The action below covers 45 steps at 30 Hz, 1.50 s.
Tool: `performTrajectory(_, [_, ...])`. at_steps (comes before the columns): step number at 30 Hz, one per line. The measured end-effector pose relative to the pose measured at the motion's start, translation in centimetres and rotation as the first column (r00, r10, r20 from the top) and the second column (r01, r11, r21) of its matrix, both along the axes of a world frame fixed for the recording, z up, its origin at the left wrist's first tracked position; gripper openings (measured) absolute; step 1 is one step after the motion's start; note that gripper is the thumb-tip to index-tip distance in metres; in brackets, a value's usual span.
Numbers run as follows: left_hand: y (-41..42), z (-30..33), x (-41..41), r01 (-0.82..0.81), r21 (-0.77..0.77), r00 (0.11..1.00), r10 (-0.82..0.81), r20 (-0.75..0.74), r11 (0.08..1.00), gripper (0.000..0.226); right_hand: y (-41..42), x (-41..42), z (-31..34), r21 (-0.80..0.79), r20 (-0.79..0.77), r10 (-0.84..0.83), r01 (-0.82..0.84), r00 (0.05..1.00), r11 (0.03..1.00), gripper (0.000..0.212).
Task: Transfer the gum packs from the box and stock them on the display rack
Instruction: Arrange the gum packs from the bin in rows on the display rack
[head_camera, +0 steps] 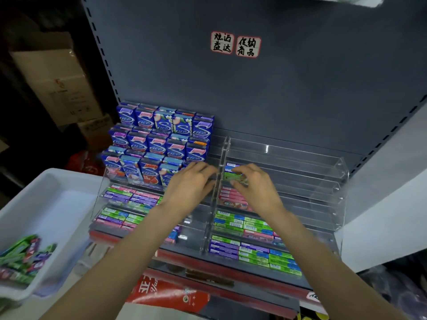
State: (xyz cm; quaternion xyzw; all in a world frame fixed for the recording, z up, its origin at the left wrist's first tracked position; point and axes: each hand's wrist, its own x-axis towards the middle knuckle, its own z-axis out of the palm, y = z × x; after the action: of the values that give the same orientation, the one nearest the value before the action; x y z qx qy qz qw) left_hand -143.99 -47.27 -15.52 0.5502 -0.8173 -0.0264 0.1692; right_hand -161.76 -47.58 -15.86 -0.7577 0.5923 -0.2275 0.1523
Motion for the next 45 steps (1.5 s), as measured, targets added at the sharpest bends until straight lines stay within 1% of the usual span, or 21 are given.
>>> performTrajectory(3, [2.1, -0.1, 5.3, -0.068, -0.02, 0.994, 0.066, -0.092, 0.997, 0.03, 0.6, 4.8, 0.4, -0.002, 0.059, 0.068, -0.068, 0.996, 0.998, 0.028])
performTrajectory(6, [4.6, -1.6, 12.8, -0.167, -0.005, 0.968, 0.163, -0.193, 0.986, 0.024, 1.6, 11.5, 0.2, 0.039, 0.072, 0.172, -0.175, 0.982, 0.984, 0.029])
performTrajectory(10, [8.1, -4.6, 24.4, -0.355, 0.111, 0.912, 0.37, -0.179, 0.928, 0.024, 3.0, 22.9, -1.7, 0.107, 0.089, 0.346, -0.354, 0.934, 0.929, 0.03])
performTrajectory(13, [10.1, -7.1, 33.8, -0.44, 0.196, 0.853, 0.476, -0.215, 0.877, 0.018, 3.7, 32.1, -4.4, 0.146, 0.105, 0.381, -0.393, 0.919, 0.908, 0.027])
performTrajectory(15, [10.9, -9.1, 39.6, -0.505, 0.279, 0.805, 0.562, -0.189, 0.817, 0.018, 4.2, 37.5, -6.5, 0.222, 0.118, 0.382, -0.399, 0.917, 0.889, 0.025])
performTrajectory(17, [11.6, -11.4, 44.4, -0.533, 0.379, 0.779, 0.614, -0.129, 0.756, 0.019, 4.4, 42.0, -9.1, 0.307, 0.116, 0.391, -0.407, 0.913, 0.86, 0.025])
performTrajectory(20, [12.2, -14.7, 49.3, -0.512, 0.489, 0.803, 0.596, -0.021, 0.707, 0.024, 4.6, 47.1, -12.7, 0.424, 0.097, 0.35, -0.357, 0.932, 0.832, 0.027])
performTrajectory(22, [11.9, -16.8, 51.3, -0.469, 0.554, 0.84, 0.541, 0.039, 0.688, 0.032, 4.6, 49.8, -15.3, 0.49, 0.057, 0.358, -0.338, 0.932, 0.803, 0.031])
performTrajectory(24, [11.1, -18.7, 52.5, -0.425, 0.627, 0.863, 0.501, 0.064, 0.653, 0.04, 4.5, 51.9, -17.7, 0.54, 0.0, 0.389, -0.327, 0.921, 0.776, 0.038])
performTrajectory(26, [10.2, -20.3, 53.3, -0.388, 0.669, 0.891, 0.444, 0.096, 0.634, 0.047, 4.3, 53.6, -19.9, 0.573, -0.057, 0.412, -0.308, 0.909, 0.759, 0.049])
performTrajectory(28, [9.3, -21.8, 53.8, -0.365, 0.685, 0.921, 0.355, 0.164, 0.63, 0.062, 3.9, 54.8, -21.7, 0.599, -0.089, 0.433, -0.299, 0.897, 0.743, 0.062])
performTrajectory(29, [9.0, -22.4, 54.1, -0.362, 0.702, 0.925, 0.329, 0.19, 0.614, 0.071, 3.6, 55.2, -22.6, 0.616, -0.098, 0.439, -0.292, 0.893, 0.732, 0.069])
performTrajectory(31, [8.2, -23.6, 54.8, -0.377, 0.735, 0.919, 0.327, 0.22, 0.564, 0.087, 3.0, 55.9, -24.2, 0.669, -0.094, 0.45, -0.278, 0.888, 0.689, 0.079])
performTrajectory(33, [7.3, -24.5, 55.2, -0.383, 0.751, 0.916, 0.325, 0.234, 0.538, 0.095, 2.6, 56.4, -25.5, 0.72, -0.078, 0.481, -0.284, 0.873, 0.633, 0.084])
performTrajectory(35, [6.5, -25.1, 55.5, -0.366, 0.765, 0.921, 0.326, 0.215, 0.529, 0.097, 2.4, 56.7, -26.3, 0.728, -0.095, 0.518, -0.296, 0.85, 0.618, 0.082])
performTrajectory(38, [5.9, -25.8, 55.7, -0.366, 0.738, 0.921, 0.331, 0.203, 0.566, 0.094, 1.9, 57.0, -26.9, 0.68, -0.143, 0.513, -0.292, 0.847, 0.673, 0.068])
performTrajectory(42, [5.6, -26.5, 55.4, -0.389, 0.671, 0.92, 0.302, 0.25, 0.631, 0.086, 0.7, 57.0, -27.2, 0.631, -0.172, 0.362, -0.18, 0.916, 0.755, 0.044])
performTrajectory(45, [4.8, -27.2, 55.0, -0.447, 0.594, 0.893, 0.369, 0.257, 0.668, 0.076, -0.6, 56.9, -27.0, 0.576, -0.234, 0.293, -0.111, 0.927, 0.81, 0.04])
